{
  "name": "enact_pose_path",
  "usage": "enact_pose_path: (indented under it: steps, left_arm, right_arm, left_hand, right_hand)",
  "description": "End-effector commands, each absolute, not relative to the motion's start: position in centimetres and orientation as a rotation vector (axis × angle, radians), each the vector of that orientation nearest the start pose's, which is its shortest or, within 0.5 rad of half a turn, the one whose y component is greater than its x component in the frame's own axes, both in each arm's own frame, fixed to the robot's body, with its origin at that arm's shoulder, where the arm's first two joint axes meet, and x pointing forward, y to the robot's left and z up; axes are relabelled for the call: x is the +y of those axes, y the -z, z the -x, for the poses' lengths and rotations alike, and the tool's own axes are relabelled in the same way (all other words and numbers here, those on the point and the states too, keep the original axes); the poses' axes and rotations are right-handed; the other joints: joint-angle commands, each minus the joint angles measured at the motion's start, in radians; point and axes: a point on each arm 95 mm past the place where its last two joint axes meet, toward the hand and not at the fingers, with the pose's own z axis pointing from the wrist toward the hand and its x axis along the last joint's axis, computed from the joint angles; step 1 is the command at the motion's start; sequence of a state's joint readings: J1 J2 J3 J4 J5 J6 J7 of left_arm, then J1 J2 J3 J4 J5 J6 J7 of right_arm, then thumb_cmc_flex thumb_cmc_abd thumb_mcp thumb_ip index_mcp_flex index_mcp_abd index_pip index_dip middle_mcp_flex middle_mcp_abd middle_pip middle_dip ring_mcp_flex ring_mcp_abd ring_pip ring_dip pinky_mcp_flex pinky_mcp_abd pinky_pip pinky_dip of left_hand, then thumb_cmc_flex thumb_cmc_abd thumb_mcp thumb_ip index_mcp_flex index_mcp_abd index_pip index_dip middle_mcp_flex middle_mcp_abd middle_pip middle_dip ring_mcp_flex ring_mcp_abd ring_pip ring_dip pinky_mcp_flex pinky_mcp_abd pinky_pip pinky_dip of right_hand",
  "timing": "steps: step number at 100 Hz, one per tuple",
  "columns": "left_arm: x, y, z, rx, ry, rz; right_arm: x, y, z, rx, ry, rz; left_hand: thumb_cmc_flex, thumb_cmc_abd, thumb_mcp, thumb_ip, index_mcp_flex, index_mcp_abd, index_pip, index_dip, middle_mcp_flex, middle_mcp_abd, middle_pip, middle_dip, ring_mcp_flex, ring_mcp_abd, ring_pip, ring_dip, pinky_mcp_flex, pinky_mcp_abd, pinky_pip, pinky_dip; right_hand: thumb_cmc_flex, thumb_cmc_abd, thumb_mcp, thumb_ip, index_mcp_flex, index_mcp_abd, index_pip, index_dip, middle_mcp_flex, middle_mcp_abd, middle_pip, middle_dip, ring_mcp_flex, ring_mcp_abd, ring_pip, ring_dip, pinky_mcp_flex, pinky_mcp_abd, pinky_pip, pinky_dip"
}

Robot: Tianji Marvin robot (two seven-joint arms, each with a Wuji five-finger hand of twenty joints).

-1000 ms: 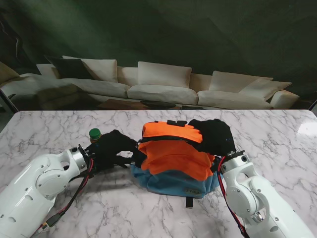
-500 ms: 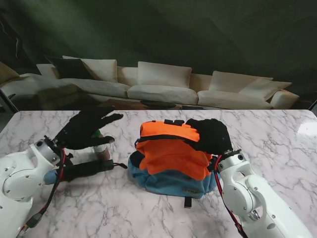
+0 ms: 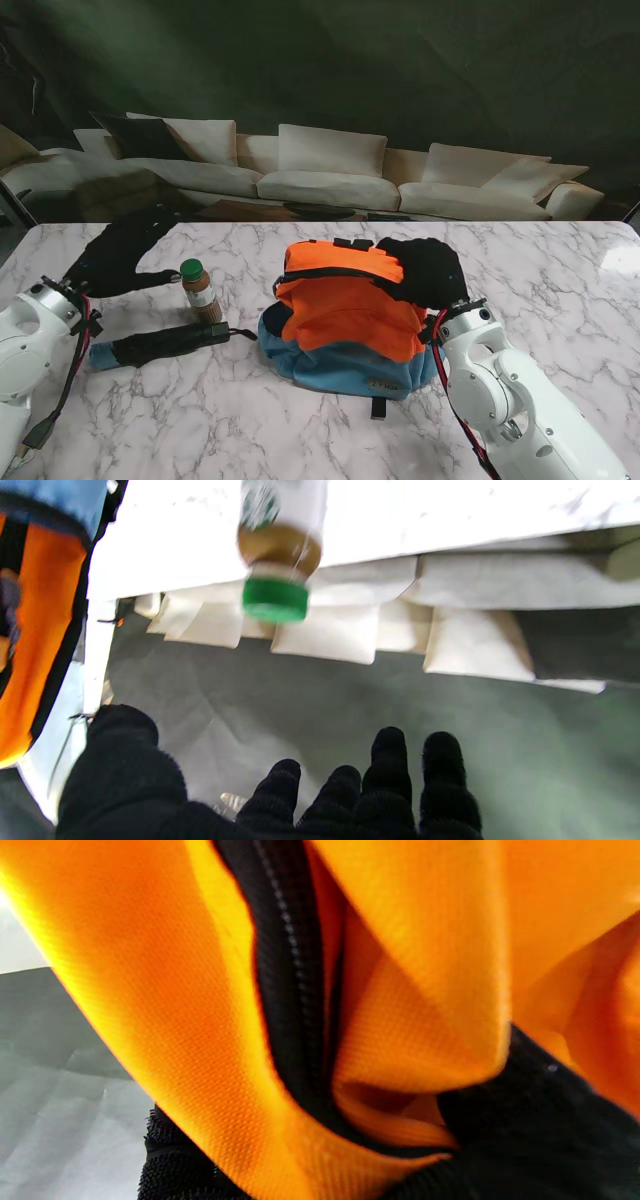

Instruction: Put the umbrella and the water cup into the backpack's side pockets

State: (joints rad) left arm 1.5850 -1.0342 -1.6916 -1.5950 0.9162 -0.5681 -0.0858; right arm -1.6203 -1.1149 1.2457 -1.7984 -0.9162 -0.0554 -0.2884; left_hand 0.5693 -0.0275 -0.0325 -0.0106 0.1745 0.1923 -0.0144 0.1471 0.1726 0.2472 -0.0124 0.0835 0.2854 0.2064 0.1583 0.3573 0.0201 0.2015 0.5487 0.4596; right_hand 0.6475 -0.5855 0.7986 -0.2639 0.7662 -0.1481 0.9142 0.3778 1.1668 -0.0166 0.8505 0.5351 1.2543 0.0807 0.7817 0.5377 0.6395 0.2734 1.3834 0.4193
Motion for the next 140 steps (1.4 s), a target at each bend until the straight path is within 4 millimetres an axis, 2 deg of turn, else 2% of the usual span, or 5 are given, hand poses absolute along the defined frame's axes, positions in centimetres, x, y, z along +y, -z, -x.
enact_pose_path:
  steps: [1,37,58,91,140]
  left_arm:
    - [15.5,25.9,-40.9,1.549,1.546,1.055]
    - [17.4,31.9,-41.1,1.592,1.402,1.247]
    - [16.8,34.3,-42.3,1.586,1.388,1.335]
    - [15.2,35.4,-44.0,1.615,1.379,1.378]
    - [12.3,36.9,-46.7,1.564,1.460,1.525]
  right_arm:
    - [2.2,25.3,-38.0,1.149,-1.820,-1.031]
    - [1.9,25.5,-38.0,1.141,-1.811,-1.035]
    - [2.0,25.7,-38.1,1.136,-1.818,-1.032]
    - [2.0,25.8,-38.0,1.126,-1.820,-1.031]
    - [2.3,25.7,-37.9,1.114,-1.858,-1.011]
  left_hand:
    - [-0.049,-0.025,-0.005,-0.018,-0.040,0.026,-0.012,-0.028,-0.078,0.015,-0.023,-0.038,-0.029,0.011,-0.024,-0.019,-0.011,-0.031,-0.049,-0.025]
    - [-0.027,-0.206,0.001,-0.013,-0.042,-0.008,-0.017,-0.021,-0.067,-0.028,-0.012,-0.039,-0.035,-0.012,-0.019,-0.024,0.009,-0.085,-0.110,-0.062]
    - [0.033,-0.261,0.007,-0.021,-0.039,0.091,0.012,0.078,0.007,-0.053,0.008,0.011,-0.004,-0.053,0.000,-0.021,0.015,-0.128,-0.018,-0.062]
    - [0.051,-0.287,0.009,-0.023,-0.048,0.102,0.046,0.229,0.013,-0.095,0.086,0.063,0.005,-0.080,0.010,-0.016,0.010,-0.145,0.046,-0.067]
    - [0.084,-0.353,0.009,-0.032,-0.040,0.046,0.001,0.173,0.048,-0.229,0.129,0.077,0.004,-0.130,0.001,-0.015,0.002,-0.153,0.057,-0.057]
  right_hand:
    - [0.124,0.103,0.068,0.038,0.039,-0.197,0.112,0.035,0.009,-0.045,-0.008,0.006,0.056,-0.026,0.010,0.014,-0.007,-0.006,0.001,-0.005]
    - [0.124,0.104,0.069,0.038,0.038,-0.198,0.112,0.035,0.008,-0.044,-0.009,0.008,0.056,-0.026,0.010,0.015,-0.009,-0.006,-0.001,-0.006]
    - [0.124,0.104,0.069,0.038,0.038,-0.199,0.114,0.036,0.008,-0.046,-0.008,0.009,0.055,-0.026,0.009,0.016,-0.011,-0.006,-0.002,-0.006]
    - [0.122,0.105,0.069,0.038,0.036,-0.198,0.113,0.035,0.007,-0.047,-0.009,0.008,0.055,-0.028,0.009,0.016,-0.012,-0.005,-0.004,-0.007]
    - [0.121,0.106,0.070,0.038,0.035,-0.202,0.114,0.036,0.007,-0.051,-0.006,0.008,0.055,-0.032,0.010,0.018,-0.016,-0.007,-0.007,-0.008]
